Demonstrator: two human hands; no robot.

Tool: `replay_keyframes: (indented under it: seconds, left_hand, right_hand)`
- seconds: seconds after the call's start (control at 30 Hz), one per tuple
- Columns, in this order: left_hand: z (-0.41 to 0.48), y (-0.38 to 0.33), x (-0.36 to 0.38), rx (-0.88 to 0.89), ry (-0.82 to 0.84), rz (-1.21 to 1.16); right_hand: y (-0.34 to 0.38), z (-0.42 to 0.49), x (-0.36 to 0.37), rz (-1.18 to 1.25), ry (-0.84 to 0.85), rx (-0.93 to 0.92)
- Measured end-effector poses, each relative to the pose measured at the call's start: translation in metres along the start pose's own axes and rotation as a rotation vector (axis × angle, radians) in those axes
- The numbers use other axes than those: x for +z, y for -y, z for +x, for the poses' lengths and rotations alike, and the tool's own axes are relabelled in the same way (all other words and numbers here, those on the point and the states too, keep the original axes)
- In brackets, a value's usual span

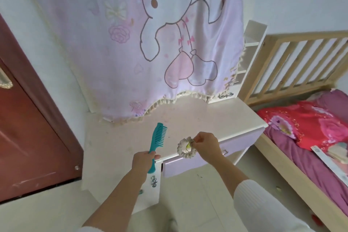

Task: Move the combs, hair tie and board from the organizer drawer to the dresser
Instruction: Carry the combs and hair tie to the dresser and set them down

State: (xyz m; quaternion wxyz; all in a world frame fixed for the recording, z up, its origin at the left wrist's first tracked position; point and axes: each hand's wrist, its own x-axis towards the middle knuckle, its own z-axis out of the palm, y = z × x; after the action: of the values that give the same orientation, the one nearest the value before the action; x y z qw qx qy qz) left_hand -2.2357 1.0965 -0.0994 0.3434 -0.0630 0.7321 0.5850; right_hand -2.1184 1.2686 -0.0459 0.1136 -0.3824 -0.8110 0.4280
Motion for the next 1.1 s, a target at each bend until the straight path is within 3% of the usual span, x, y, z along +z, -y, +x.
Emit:
replay_keyframes:
  seconds: [0.37, 0.53, 0.7, 0.9, 1.0, 1.1]
  left_hand:
    - [0.118, -0.006, 0.055, -0.130, -0.126, 0.011]
    - [0.129, 0.004, 0.063, -0.182, -0.189, 0.079]
    - [0.131, 0.004, 0.066, -0.209, -0.224, -0.053]
    - [0.136, 0.004, 0.052, -0.255, -0.384, -0.218]
    - [0.139, 0.005, 0.047, -0.241, -0.404, -0.116]
    - [0.141, 0.006, 0.043, -0.195, -0.379, 0.138]
  right_hand:
    - [-0.016, 0.170, 0.051, -0.039, 0.202, 0.072]
    - [-0.028, 0.197, 0.070, -0.066, 0.284, 0.118]
    - [-0.037, 0.212, 0.085, -0.038, 0.309, 0.206]
    - [-0.044, 0.219, 0.094, 0.006, 0.241, 0.290]
    - [-0.050, 0.216, 0.095, -0.046, 0.254, 0.328]
    - [-0.055, 0.209, 0.095, -0.092, 0.223, 0.340]
